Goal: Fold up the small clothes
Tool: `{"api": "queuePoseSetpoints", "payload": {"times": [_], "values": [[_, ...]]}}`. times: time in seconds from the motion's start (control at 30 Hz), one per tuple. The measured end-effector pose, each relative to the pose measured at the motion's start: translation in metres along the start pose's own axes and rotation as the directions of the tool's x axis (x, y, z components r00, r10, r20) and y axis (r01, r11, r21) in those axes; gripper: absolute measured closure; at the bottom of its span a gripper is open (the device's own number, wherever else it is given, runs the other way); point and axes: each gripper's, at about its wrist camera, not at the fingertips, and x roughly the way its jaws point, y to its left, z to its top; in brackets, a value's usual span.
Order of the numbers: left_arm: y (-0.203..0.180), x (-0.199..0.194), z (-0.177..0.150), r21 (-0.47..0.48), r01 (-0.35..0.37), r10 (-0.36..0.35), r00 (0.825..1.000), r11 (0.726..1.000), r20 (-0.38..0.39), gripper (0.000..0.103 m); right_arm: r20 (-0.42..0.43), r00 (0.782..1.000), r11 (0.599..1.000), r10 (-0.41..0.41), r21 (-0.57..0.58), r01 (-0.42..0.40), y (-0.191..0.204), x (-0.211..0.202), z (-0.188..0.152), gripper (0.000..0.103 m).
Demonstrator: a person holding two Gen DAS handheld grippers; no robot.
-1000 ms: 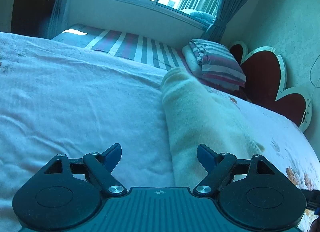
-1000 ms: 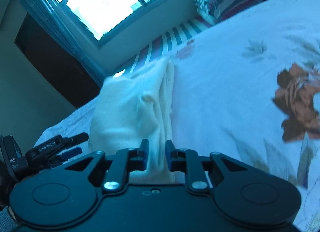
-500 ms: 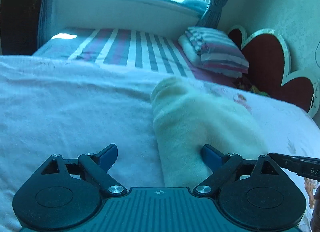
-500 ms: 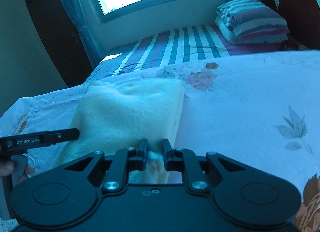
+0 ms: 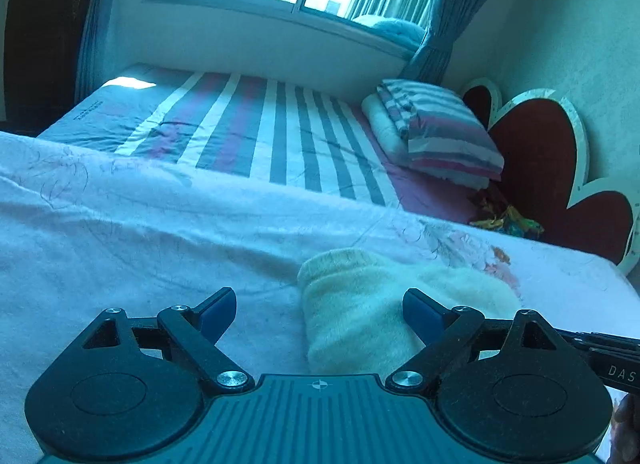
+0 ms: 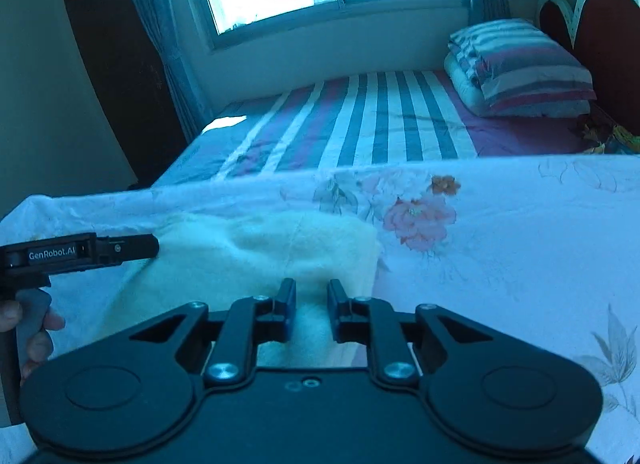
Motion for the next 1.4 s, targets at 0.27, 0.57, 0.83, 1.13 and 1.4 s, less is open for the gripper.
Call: {"api": "queuePoseSetpoints", "payload": {"times": [0.27,0.57,0.83,1.13,1.4], "values": [[-0.012,-0.005,-0.009,0.078,-0.002,0.006,0.999,0.997,-0.045,0.011,-0.029,1.0,1.0,-0.008,0.02,0.009,-0.001,-0.007,-0.006,0.08],[-0.018,-0.018,-0.033,0.071,-0.021,0.028,0.995,0.997,-0.092,0.011,-0.045,0.999,0.999,-0.017,0.046,0.019,0.015,-0.019,-0.028,0.078],[-0.027,-0.068,-0.05,0.124,-0.036,0.046,0.996,0.992,-0.077,0.011,-0.023,0.999,0.997,-0.029,0.067,0.03,0.011,-0.068,-0.045,0.068],[-0.011,-0.093,-0.074,0.038,0.062,-0.056,0.988,0.997,-0.141,0.011,-0.031,0.998,0.971,0.051,0.237,-0.042,-0.011,-0.088,-0.066,0.052],[0.012,-0.109,-0.105,-0.017,0.113,-0.114,0.974,0.993,-0.195,0.011,-0.109,0.987,0.965,0.121,0.247,-0.091,-0.007,-0.094,-0.093,0.052]]}}
